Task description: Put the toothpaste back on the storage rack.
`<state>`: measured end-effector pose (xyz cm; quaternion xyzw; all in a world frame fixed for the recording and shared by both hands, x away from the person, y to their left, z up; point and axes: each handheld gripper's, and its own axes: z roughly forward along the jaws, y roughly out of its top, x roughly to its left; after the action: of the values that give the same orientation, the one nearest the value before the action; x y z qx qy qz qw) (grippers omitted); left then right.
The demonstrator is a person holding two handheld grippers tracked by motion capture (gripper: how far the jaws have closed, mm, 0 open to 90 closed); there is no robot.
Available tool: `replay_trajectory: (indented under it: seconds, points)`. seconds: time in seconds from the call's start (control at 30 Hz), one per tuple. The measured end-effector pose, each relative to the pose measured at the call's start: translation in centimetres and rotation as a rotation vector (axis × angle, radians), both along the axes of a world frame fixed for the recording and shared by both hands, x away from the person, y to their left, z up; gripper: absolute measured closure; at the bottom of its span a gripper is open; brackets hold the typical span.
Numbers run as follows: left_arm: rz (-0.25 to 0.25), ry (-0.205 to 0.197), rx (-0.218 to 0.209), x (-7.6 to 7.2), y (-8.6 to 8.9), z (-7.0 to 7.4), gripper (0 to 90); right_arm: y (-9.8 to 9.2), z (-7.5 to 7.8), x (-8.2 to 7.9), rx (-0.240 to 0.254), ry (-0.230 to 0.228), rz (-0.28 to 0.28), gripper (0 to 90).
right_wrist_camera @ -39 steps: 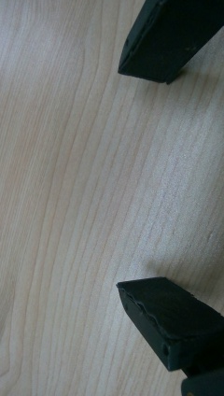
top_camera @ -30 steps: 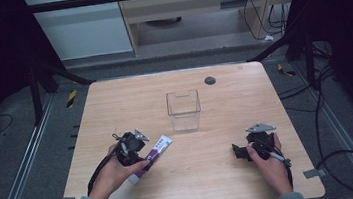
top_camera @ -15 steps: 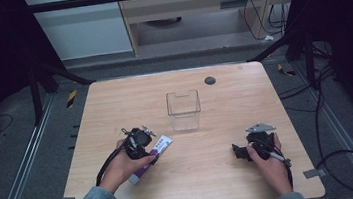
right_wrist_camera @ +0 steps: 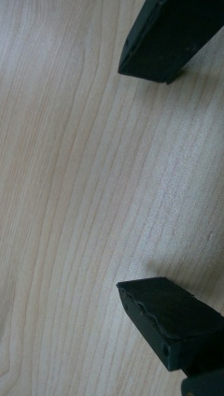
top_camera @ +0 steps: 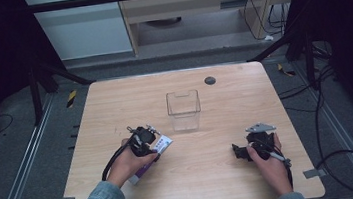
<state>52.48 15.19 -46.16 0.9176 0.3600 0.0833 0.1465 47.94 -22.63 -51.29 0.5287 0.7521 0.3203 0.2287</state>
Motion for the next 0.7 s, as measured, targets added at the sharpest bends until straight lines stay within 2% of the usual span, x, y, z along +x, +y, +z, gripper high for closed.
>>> replay_trajectory:
  seconds: [0.17, 0.7]
  points:
    - [0.005, 0.019, -0.011, 0.19, -0.02, -0.22, 47.2, 0.0, 0.0, 0.0, 0.0, 0.0, 0.0, 0.3]
    - [0.015, 0.026, -0.021, 0.25, -0.3, -0.61, 55.0, 0.0, 0.0, 0.0, 0.0, 0.0, 0.0, 0.3]
